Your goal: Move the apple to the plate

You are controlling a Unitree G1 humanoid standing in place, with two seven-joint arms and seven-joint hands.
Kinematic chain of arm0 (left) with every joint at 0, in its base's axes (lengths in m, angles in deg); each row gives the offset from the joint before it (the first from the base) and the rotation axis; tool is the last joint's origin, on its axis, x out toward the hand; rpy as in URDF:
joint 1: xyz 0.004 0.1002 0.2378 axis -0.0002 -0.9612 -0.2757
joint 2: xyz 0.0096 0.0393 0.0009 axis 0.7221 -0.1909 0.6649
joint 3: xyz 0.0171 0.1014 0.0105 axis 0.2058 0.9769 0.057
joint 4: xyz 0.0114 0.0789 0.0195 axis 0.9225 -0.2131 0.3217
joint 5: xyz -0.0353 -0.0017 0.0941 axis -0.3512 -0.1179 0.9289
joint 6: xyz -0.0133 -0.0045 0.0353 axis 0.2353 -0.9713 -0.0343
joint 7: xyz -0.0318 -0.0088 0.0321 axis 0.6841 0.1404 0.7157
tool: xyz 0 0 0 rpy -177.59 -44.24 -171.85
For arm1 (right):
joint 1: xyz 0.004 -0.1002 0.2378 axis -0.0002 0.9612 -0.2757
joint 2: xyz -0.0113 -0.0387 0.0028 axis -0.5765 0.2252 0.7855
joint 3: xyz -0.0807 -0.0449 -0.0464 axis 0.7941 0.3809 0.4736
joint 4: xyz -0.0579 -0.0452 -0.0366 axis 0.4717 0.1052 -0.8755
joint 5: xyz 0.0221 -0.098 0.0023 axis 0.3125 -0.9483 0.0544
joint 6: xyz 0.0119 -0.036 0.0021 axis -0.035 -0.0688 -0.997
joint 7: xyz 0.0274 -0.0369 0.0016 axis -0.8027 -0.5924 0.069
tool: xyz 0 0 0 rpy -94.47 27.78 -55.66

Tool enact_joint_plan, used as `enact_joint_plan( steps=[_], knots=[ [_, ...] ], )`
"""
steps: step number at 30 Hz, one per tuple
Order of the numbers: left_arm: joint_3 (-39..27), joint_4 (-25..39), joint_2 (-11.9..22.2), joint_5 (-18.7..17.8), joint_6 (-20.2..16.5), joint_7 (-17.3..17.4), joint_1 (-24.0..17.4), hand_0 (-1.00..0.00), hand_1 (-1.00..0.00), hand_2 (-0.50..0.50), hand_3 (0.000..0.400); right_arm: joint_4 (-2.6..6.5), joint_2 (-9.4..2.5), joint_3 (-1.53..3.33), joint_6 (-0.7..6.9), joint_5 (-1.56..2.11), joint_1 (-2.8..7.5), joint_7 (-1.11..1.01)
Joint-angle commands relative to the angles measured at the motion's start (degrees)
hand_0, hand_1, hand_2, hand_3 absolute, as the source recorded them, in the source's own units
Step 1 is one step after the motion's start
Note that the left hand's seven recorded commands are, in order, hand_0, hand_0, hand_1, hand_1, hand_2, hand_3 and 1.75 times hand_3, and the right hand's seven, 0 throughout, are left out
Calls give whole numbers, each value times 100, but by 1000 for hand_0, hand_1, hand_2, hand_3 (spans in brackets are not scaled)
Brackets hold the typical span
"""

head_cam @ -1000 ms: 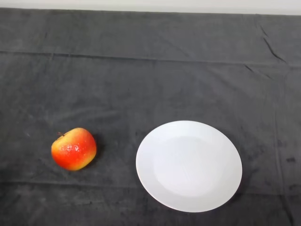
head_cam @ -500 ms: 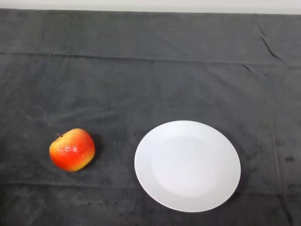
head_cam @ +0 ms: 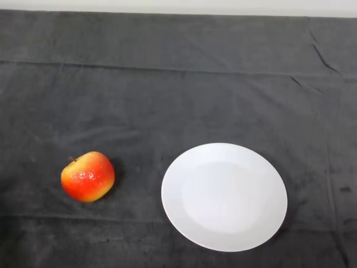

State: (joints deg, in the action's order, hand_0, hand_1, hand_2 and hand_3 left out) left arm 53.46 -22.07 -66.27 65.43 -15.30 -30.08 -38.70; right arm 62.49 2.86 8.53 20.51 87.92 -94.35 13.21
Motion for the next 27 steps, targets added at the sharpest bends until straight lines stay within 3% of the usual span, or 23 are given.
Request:
enact_joint_plan(
  steps=[1,27],
  knots=[
    [129,351,38,229,-137,61,-23,0,0,0,0,-28,133,2,-4,103,-85,14],
    [1562,707,63,668,-919,753,68,0,0,0,0,-67,116,11,1,101,-74,35]
  ],
)
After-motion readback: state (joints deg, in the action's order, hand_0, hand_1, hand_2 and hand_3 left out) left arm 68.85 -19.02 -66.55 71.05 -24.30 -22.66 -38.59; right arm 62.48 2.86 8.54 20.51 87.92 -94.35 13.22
